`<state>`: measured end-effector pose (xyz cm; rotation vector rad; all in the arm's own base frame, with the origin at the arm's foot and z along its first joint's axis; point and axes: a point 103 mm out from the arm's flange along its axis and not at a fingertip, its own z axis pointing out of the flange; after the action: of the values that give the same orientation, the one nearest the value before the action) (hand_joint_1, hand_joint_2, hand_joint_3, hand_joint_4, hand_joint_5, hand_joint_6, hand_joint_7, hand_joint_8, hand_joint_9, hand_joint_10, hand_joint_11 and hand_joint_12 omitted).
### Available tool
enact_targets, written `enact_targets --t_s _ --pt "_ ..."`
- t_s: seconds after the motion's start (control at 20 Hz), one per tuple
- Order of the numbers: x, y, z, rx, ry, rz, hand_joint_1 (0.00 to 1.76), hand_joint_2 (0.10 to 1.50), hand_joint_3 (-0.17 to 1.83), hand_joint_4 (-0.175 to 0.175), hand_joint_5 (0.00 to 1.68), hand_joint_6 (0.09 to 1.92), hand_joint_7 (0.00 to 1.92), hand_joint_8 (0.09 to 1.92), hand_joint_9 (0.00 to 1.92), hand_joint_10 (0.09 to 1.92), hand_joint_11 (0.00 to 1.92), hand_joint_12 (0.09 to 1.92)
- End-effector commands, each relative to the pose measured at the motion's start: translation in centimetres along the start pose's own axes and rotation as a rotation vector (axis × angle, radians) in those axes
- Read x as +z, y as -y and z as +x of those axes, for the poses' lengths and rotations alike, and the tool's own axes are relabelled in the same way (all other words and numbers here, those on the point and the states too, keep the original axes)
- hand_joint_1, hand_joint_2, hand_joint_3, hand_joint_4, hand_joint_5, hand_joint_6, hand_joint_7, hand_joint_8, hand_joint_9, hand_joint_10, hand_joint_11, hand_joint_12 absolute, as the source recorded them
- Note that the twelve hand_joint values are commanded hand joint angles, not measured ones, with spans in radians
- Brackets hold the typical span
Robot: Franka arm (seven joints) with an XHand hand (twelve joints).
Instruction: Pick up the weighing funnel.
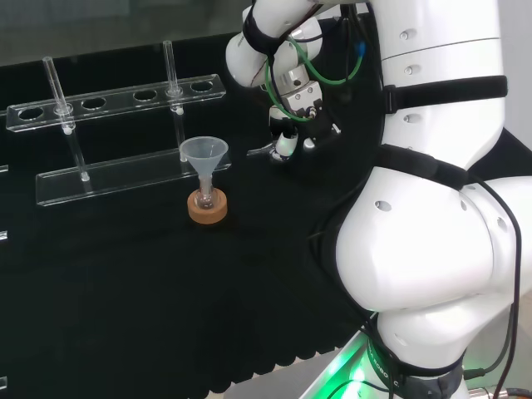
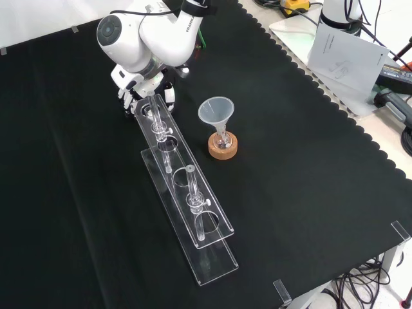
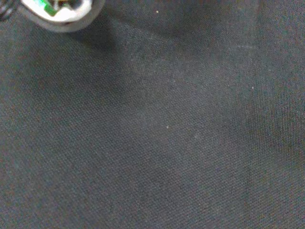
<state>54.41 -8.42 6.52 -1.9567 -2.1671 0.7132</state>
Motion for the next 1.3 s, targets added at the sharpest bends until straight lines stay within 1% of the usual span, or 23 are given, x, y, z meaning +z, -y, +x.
enact_targets --t_s 0.05,0.1,0.15,0.2,0.3,0.5,0.6,0.75,1.0,1.3 --pt "0.6 0.0 -0.3 -0.003 0.0 -0.011 0.88 0.65 0.57 0.049 0.88 0.65 0.53 0.63 0.74 0.49 0.5 1.29" --pt "0.6 0.0 -0.4 -0.003 0.002 -0.018 0.95 0.73 0.49 0.097 0.98 0.7 0.55 0.63 0.75 0.49 0.5 1.29" --pt "0.6 0.1 -0.5 -0.002 0.004 -0.026 1.01 0.76 0.47 0.133 1.08 0.72 0.57 0.62 0.78 0.48 0.51 1.29" --pt "0.5 0.1 -0.6 -0.007 0.004 -0.029 1.05 0.75 0.5 0.154 1.15 0.72 0.6 0.61 0.8 0.47 0.52 1.28" --pt "0.3 0.2 -0.8 -0.015 0.01 -0.035 1.09 0.7 0.6 0.171 1.21 0.73 0.65 0.6 0.86 0.45 0.59 1.23" --pt "0.0 0.7 -0.9 -0.027 0.018 -0.067 1.11 0.65 0.7 0.175 1.24 0.76 0.67 0.6 0.93 0.41 0.69 1.17" --pt "-0.3 1.1 -1.1 -0.035 0.0 -0.083 1.11 0.64 0.7 0.175 1.25 0.74 0.68 0.6 0.96 0.39 0.74 1.13" --pt "-0.8 1.7 -1.5 -0.029 -0.05 -0.101 1.12 0.64 0.69 0.175 1.26 0.71 0.69 0.61 1.0 0.37 0.78 1.08" --pt "-1.6 3.0 -2.2 -0.025 -0.073 -0.144 1.12 0.65 0.66 0.175 1.29 0.65 0.72 0.63 1.04 0.33 0.82 1.03" --pt "-2.6 4.9 -2.9 -0.013 -0.109 -0.178 1.12 0.65 0.65 0.175 1.29 0.64 0.73 0.63 1.05 0.31 0.84 1.02"
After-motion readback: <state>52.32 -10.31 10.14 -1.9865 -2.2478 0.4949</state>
